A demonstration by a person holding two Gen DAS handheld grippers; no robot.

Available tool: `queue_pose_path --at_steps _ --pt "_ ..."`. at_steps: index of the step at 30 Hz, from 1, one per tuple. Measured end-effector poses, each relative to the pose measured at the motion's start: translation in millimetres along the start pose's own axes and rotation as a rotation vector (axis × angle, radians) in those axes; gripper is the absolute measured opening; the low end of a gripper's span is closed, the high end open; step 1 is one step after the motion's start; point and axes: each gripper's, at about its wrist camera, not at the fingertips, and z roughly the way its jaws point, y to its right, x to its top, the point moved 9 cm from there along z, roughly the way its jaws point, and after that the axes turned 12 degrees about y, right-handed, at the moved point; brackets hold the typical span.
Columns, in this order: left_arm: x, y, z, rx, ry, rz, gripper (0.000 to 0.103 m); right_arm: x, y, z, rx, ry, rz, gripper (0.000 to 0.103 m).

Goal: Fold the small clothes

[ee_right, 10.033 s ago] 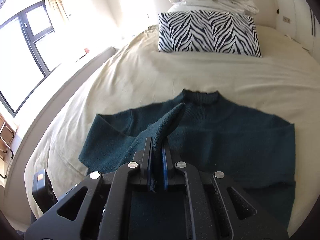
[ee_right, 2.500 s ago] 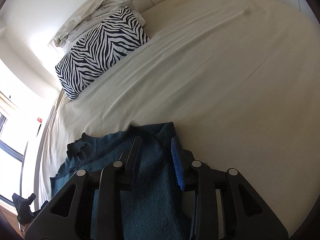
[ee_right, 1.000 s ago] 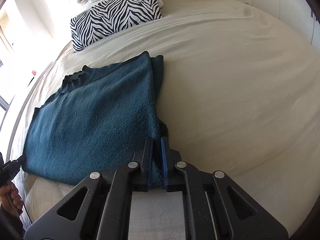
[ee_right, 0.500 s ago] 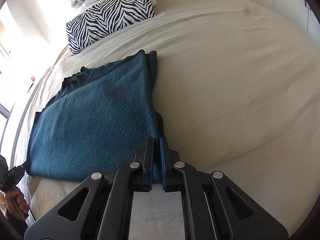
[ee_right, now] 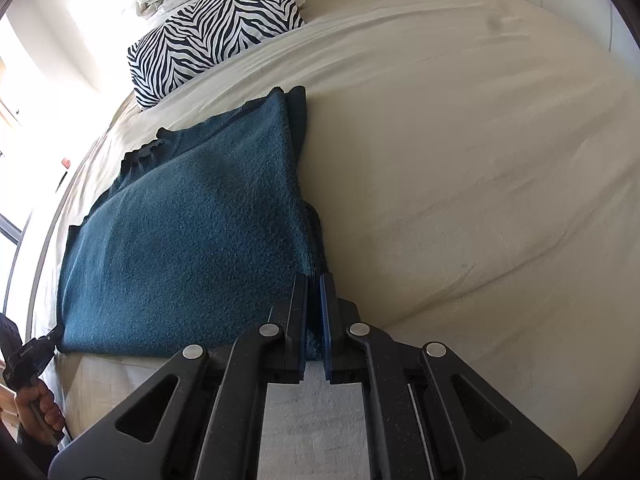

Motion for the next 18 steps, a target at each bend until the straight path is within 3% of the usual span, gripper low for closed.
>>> queue_pose_path --at_steps 11,14,15,18 --pt "1.9 -1.7 -2.6 -0.023 -0.004 -0.049 0.011 -2.6 2.1 -2.9 0.02 -0.018 0.023 0.006" --pt "7.0 -2.5 -14.0 0.002 0.014 -0.046 0.034 -2.3 4.9 -13.1 0.018 -0.014 0.045 0.008" --pt "11.3 -3.1 -21.2 0.026 0.037 -0.039 0.045 -1.4 4.9 -17.2 0.013 -0.004 0.042 0.009" --pt "28.2 4.9 -39.6 0.045 0.106 -0.002 0.046 3.9 1.4 -31.6 -0.013 0.024 0.01 0.009"
